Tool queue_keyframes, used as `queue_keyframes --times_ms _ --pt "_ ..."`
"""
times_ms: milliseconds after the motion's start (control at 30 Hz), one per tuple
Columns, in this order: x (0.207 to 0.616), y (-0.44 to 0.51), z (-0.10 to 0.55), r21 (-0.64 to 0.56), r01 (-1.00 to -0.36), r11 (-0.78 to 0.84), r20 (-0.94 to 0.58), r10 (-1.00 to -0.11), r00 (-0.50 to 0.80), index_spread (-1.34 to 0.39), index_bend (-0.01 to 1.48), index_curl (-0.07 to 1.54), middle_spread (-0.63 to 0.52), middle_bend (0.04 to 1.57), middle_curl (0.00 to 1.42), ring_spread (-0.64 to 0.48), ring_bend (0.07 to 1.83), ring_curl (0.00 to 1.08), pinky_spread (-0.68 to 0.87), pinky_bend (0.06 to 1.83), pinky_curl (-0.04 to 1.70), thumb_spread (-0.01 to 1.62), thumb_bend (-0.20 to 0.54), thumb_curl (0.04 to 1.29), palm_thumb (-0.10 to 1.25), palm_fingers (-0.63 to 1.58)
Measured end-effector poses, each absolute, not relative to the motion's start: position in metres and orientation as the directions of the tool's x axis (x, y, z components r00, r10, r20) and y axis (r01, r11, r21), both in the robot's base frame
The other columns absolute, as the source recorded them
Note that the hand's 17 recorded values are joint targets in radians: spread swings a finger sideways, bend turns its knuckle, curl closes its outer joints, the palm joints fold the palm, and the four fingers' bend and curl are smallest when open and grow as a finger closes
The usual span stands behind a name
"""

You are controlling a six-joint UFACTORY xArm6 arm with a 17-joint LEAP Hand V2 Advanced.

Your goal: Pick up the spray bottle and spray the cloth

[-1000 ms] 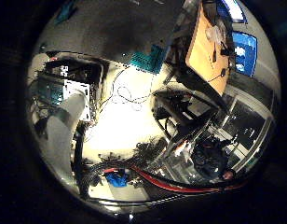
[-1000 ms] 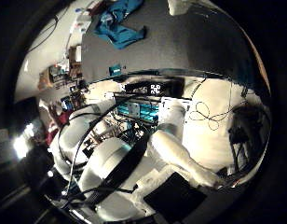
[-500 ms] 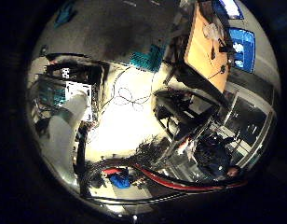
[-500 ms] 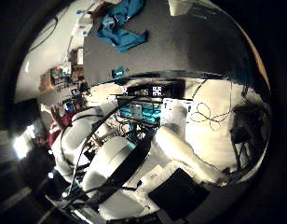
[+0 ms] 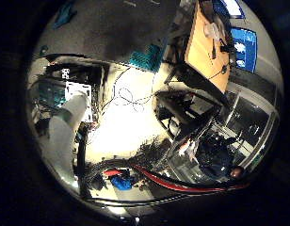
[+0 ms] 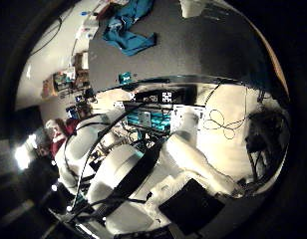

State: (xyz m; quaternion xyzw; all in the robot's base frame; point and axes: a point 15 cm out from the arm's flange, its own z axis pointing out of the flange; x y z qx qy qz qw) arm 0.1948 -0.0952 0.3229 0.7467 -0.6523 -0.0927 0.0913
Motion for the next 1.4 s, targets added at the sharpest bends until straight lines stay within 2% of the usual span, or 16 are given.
queue_keyframes --times_ms 1400 --pt "0.195 -0.107 0.327 0.244 -0.960 -0.137 -0.020 -0.990 0.136 -0.40 0.19 0.35 0.05 0.18 0.29 0.17 0.19 0.19 0.39 0.20 0.31 1.12 -0.020 0.28 0.64 0.19"
